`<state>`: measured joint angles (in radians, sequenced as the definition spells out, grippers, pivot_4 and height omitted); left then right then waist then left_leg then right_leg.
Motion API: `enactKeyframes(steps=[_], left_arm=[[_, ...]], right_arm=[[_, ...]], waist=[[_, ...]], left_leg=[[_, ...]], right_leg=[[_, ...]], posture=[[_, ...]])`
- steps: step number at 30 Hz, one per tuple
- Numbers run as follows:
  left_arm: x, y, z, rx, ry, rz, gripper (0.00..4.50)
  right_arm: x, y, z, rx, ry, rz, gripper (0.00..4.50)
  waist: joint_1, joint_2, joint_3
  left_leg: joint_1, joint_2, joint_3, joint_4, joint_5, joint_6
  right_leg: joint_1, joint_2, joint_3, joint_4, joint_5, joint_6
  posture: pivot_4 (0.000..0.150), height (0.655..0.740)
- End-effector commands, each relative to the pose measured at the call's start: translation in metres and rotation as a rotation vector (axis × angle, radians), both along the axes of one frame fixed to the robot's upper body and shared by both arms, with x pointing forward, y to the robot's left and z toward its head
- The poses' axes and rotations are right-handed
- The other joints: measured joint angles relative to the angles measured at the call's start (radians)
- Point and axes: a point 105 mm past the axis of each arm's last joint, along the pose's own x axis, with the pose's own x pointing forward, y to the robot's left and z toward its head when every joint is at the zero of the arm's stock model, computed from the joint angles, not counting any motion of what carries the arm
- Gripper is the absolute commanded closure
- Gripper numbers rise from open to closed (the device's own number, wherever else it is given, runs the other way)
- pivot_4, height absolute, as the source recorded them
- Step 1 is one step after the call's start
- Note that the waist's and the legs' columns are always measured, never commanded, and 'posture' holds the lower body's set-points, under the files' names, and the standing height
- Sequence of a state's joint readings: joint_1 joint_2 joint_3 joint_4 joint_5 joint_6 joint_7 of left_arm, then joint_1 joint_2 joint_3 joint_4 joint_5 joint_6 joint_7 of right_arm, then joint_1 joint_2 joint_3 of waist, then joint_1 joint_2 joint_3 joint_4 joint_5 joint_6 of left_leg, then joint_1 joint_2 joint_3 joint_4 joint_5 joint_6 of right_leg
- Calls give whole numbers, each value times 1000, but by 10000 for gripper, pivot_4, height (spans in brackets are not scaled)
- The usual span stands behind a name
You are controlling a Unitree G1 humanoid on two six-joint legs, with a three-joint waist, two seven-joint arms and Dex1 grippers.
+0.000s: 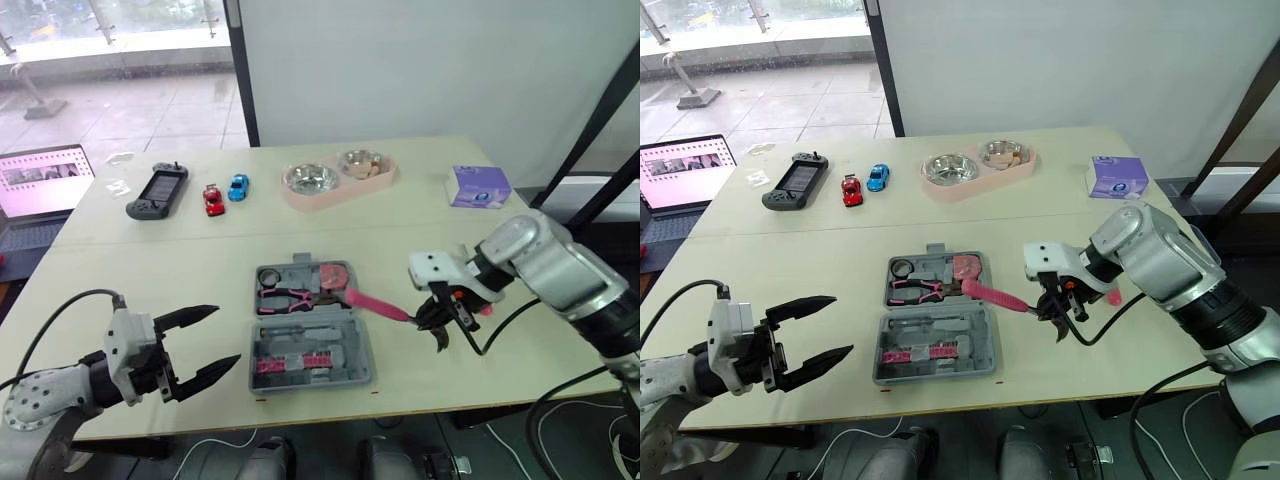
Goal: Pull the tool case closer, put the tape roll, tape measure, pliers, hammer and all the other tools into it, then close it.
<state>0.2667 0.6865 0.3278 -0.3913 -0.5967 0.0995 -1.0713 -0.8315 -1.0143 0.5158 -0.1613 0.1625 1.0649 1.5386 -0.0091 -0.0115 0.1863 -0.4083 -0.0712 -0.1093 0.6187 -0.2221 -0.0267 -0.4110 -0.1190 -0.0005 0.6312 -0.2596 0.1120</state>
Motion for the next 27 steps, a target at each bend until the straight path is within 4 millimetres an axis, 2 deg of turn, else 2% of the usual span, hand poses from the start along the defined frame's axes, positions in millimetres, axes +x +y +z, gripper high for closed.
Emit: enactKeyframes(steps=[1,3,5,7,10,17,21,23,24,27], left_arm=[[-3,2,2,37,-31,-57,0],[-5,3,-3,62,-6,-87,0],[-7,2,-7,74,23,-113,0],[-8,1,-9,79,39,-125,0],[-7,-1,-7,69,45,-129,0],[-6,-2,-6,59,47,-119,0],[-9,-2,-5,51,55,-117,0],[-10,-2,-5,45,61,-115,0],[-10,-2,-5,43,64,-113,0],[-10,-1,-6,43,70,-111,0]], right_arm=[[-8,8,5,125,228,-340,44446],[-7,5,-3,155,323,-445,44446],[2,-3,-16,151,334,-556,44446],[13,-13,-28,145,323,-693,44446],[17,-22,-42,112,268,-806,44446],[12,-3,-79,130,189,-978,44446],[16,-7,-92,132,121,-1175,44446],[14,-7,-95,132,115,-1219,35902],[13,-4,-96,142,116,-1227,33270],[13,0,-86,175,77,-1226,18575]], waist=[[-1,0,0],[-1,0,0],[0,0,0],[1,0,0],[1,-1,0],[-6,-1,-1],[-9,-2,-2],[-9,-2,-2],[-8,-2,-2],[-6,-2,-2]], left_leg=[[-2,0,0,1,0,0],[-4,-1,1,2,0,0],[-4,-2,2,2,0,1],[-5,-2,2,3,-1,1],[-6,-2,2,4,-1,1],[-10,0,1,4,0,2],[-9,0,1,5,0,2],[-7,0,1,7,0,2],[-4,0,1,7,0,2],[0,0,1,7,0,2]], right_leg=[[-2,0,0,0,0,0],[-3,-1,0,-1,0,0],[-2,-2,0,-2,0,0],[-2,-3,0,-2,0,0],[-2,-3,0,-2,1,0],[-8,1,0,1,3,3],[-6,2,0,2,3,2],[-3,3,0,2,3,2],[0,3,0,1,2,0],[5,3,-1,-1,2,-1]], posture=[[1500,7233],[1500,7233],[1500,7233],[1500,7233],[1500,7233],[1500,7233],[1500,7233],[1500,7233],[1500,7233],[1500,7233]])
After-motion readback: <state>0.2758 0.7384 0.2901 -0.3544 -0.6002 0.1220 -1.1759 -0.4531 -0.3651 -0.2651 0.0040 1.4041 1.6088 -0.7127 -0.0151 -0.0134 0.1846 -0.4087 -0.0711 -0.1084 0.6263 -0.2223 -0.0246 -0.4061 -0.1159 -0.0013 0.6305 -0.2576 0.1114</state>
